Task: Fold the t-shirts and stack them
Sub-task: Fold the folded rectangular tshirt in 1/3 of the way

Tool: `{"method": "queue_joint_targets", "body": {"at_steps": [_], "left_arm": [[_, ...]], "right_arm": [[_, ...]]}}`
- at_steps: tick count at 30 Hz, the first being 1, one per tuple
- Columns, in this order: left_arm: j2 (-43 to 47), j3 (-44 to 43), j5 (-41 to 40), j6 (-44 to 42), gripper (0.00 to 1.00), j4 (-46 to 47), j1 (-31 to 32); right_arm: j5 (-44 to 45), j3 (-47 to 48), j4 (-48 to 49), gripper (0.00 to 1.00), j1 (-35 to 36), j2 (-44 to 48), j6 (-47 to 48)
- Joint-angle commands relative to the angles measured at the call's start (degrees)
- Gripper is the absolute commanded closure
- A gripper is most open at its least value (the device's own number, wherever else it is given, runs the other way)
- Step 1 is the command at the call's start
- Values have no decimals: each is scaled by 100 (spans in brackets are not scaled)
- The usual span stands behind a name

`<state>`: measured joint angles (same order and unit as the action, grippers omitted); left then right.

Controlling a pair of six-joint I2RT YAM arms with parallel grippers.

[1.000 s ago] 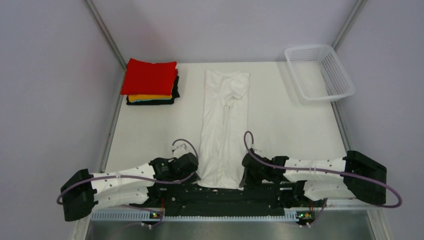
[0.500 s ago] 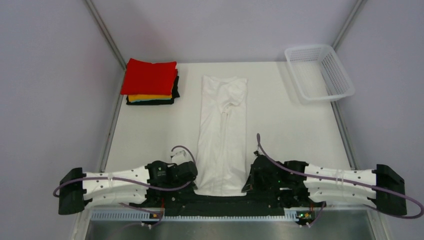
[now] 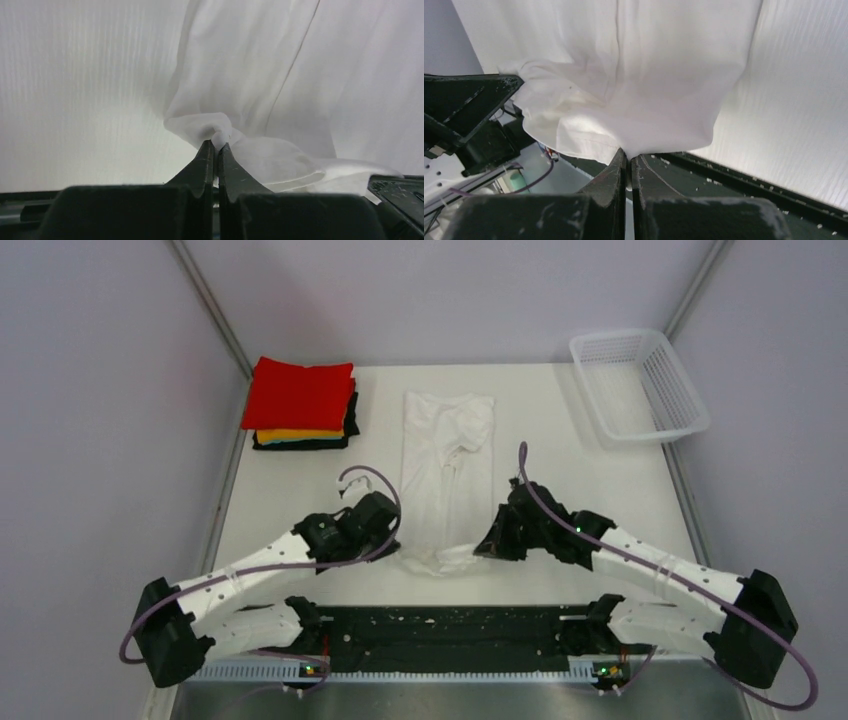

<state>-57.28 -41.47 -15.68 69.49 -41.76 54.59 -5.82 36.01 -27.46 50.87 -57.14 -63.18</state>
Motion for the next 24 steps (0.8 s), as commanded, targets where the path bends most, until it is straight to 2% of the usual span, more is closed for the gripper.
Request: {"method": "queue_joint_targets", "body": {"at_steps": [1, 6, 13, 18, 24], "left_arm": [[-480, -639, 133, -1280, 100, 840, -742], [-1579, -1553, 163, -2044, 100, 1053, -1416], [-2995, -2730, 372, -2632, 100, 1039, -2120], [-3620, -3189, 636, -2896, 100, 1180, -2400], [-4179, -3605, 745, -3120, 100, 1159, -2555]], "right_arm": [[-268, 732, 305, 100, -725, -579, 1136], [198, 1305, 665, 100, -1368, -1269, 1611], [-2, 1840, 1033, 100, -2052, -2028, 1961], [-392, 2063, 1311, 100, -2443, -2543, 2126], [-635, 2343, 1553, 100, -2599, -3189, 2250]]}}
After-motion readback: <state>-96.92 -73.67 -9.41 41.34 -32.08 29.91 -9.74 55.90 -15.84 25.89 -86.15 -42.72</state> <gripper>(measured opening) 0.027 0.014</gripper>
